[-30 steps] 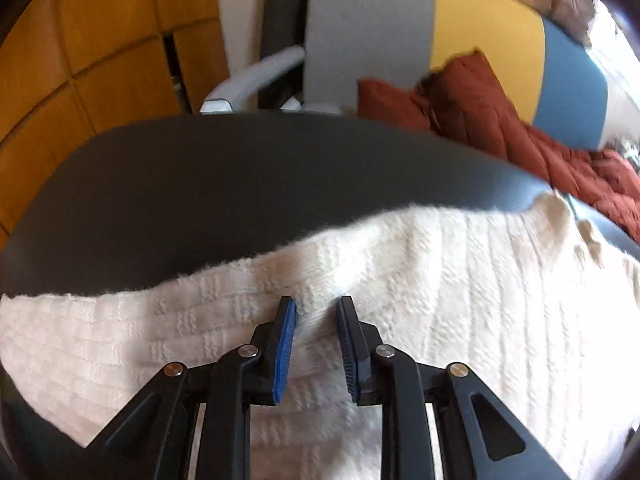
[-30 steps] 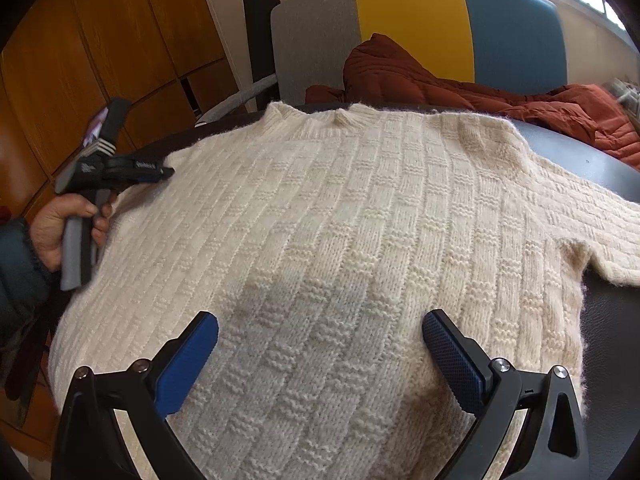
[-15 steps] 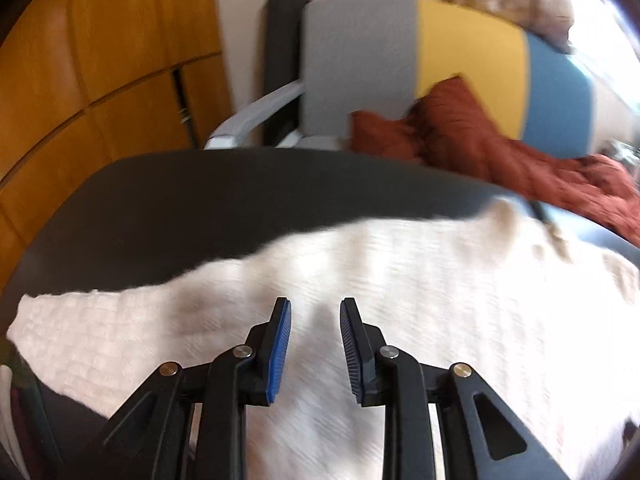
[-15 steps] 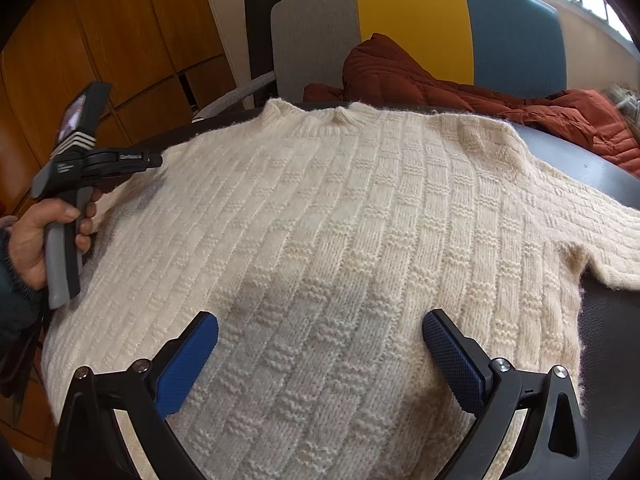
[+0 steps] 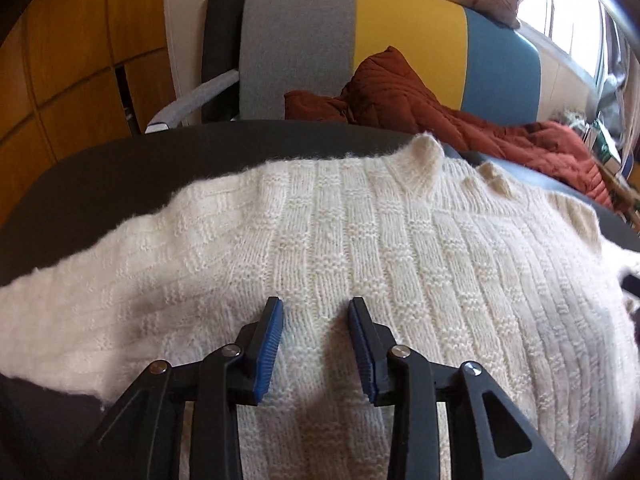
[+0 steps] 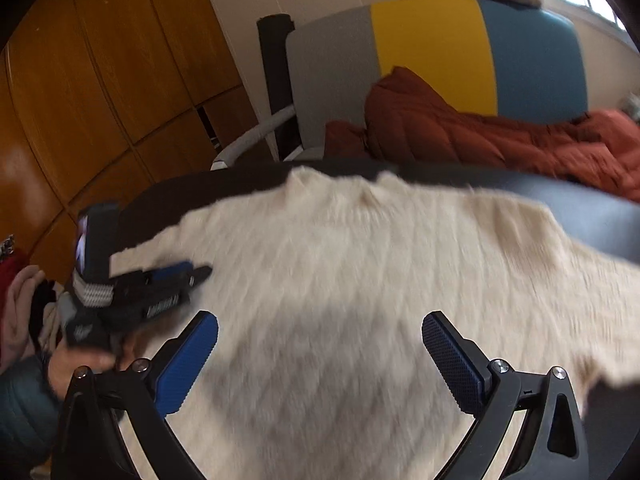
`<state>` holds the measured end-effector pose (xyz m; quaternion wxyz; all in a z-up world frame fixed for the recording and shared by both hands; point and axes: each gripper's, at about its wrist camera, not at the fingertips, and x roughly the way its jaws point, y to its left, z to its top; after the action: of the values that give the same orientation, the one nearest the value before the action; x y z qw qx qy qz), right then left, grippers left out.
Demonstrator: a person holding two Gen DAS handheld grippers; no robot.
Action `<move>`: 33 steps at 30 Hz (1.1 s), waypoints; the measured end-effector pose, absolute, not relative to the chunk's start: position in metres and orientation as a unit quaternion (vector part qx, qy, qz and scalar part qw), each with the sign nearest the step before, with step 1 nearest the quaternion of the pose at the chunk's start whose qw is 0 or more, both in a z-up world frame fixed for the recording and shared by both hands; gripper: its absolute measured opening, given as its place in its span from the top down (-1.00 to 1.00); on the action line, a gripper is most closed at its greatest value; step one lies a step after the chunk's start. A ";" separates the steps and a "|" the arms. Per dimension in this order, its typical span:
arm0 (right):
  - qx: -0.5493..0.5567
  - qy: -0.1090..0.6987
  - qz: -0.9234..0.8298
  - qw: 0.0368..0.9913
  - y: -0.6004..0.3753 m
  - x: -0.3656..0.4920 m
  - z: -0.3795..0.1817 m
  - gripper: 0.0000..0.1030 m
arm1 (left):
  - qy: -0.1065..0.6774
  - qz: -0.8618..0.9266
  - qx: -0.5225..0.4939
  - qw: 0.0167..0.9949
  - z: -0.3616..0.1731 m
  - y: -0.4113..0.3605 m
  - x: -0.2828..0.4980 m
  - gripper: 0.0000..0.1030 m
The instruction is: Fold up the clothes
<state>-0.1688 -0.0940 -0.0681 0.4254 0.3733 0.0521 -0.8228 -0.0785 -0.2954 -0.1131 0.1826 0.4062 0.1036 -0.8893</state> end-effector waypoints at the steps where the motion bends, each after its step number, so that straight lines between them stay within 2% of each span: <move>1: 0.370 0.067 -0.823 0.426 -0.109 -0.175 -0.067 -1.00 | 0.102 -0.889 0.406 0.184 -0.113 -0.295 -0.078 0.33; 6: 0.391 0.135 -0.814 0.407 -0.171 -0.221 -0.090 -1.00 | 0.099 -0.890 0.404 0.187 -0.119 -0.293 -0.083 0.30; 10: 0.423 0.162 -0.821 0.348 -0.186 -0.255 -0.118 -1.00 | 0.102 -0.889 0.404 0.191 -0.120 -0.292 -0.081 0.27; 33: 0.391 0.142 -0.853 0.315 -0.171 -0.256 -0.104 -0.99 | 0.104 -0.889 0.402 0.194 -0.122 -0.293 -0.083 0.25</move>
<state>-0.2561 -0.1707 -0.1043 0.3147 0.3913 0.1421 -0.8530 -0.0830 -0.2931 -0.1217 0.1944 0.4020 0.1042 -0.8887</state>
